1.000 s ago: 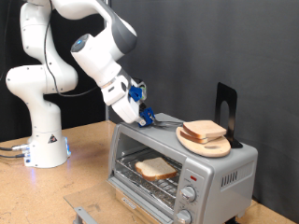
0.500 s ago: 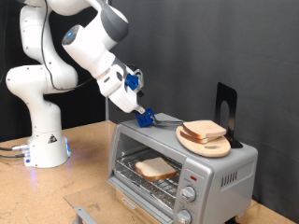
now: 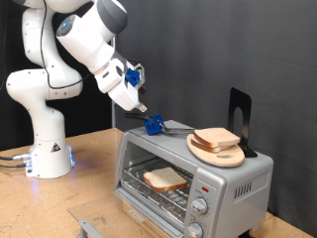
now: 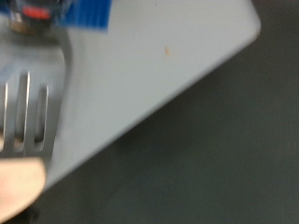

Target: Make a piece of toast with the oven

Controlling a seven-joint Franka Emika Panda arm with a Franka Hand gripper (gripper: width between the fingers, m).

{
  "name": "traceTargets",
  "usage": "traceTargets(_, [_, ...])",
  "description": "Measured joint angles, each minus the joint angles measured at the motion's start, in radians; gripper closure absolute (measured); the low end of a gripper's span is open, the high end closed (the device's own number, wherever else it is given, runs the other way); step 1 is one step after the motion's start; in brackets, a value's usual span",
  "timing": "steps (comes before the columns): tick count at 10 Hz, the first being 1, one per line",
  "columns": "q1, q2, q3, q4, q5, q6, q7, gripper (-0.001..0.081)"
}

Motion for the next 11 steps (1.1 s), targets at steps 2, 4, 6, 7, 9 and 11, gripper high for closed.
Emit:
traceTargets(2, [-0.007, 0.000, -0.044, -0.016, 0.196, 0.015, 0.029, -0.0002])
traceTargets(4, [-0.048, -0.005, -0.080, -0.029, 0.262, 0.077, 0.136, -0.0002])
traceTargets(6, [-0.066, -0.006, -0.083, -0.030, 0.261, 0.075, 0.167, -0.0002])
traceTargets(7, [-0.073, -0.002, -0.084, -0.027, 0.151, 0.018, 0.236, -0.0002])
traceTargets(9, [-0.103, 0.021, -0.086, 0.005, -0.071, -0.125, 0.476, -0.0002])
traceTargets(11, [-0.138, 0.078, -0.094, 0.052, -0.209, -0.255, 0.637, -0.0002])
